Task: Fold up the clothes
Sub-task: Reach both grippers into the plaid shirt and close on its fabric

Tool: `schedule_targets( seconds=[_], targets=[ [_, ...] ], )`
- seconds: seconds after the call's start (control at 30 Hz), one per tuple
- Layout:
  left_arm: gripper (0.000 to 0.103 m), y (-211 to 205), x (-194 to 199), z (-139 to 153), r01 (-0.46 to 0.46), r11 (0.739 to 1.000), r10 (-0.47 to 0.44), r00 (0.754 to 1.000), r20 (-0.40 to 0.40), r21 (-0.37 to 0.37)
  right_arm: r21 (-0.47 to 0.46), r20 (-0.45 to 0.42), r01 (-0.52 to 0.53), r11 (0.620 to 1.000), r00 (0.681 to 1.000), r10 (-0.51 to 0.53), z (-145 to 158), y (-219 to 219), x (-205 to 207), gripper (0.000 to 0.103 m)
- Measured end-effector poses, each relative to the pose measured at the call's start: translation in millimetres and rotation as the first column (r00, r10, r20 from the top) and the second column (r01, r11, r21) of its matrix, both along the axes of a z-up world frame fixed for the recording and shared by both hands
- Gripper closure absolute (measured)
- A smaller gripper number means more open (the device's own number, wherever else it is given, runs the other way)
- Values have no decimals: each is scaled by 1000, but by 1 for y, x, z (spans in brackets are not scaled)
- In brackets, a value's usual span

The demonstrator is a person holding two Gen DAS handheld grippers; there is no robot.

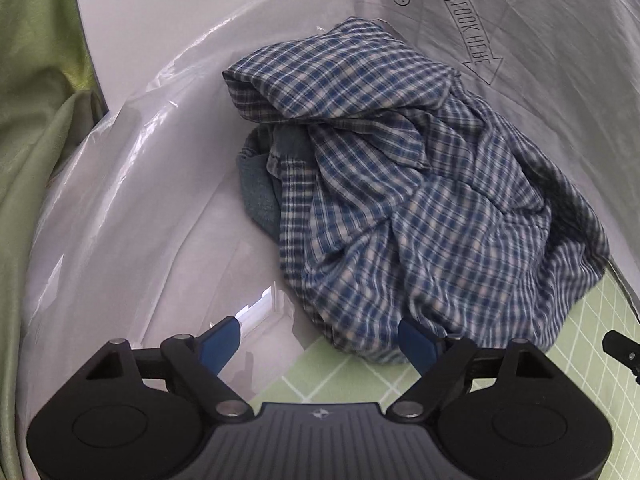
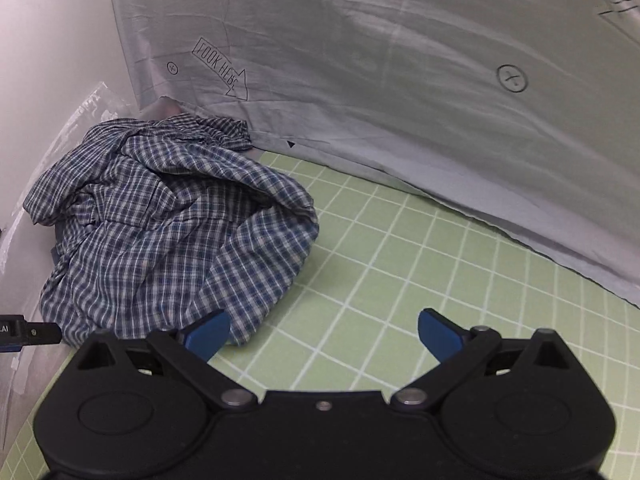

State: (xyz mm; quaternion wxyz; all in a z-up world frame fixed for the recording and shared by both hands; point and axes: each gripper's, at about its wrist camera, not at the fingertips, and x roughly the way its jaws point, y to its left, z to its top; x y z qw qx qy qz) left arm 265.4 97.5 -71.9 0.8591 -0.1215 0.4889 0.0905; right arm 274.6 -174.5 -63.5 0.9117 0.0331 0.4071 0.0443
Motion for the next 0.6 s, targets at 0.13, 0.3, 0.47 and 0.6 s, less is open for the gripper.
schedule_targets(
  seconds=[0.13, 0.3, 0.47, 0.6],
  targets=[
    [33, 6, 19, -7, 10, 1000, -10, 1000, 7, -26, 59, -41, -3, 998, 999, 6, -19, 15, 38, 10],
    [77, 6, 28, -10, 34, 997, -32, 999, 28, -75, 117, -47, -36, 992, 998, 42, -32, 26, 71, 52],
    [94, -7, 26, 0, 79, 996, -76, 995, 66, -35, 100, -1, -43, 994, 999, 44, -30, 19, 69, 101],
    [97, -16, 13, 11, 106, 994, -102, 991, 87, -40, 76, 23, 1, 997, 1000, -2, -23, -1, 49, 102]
  ],
)
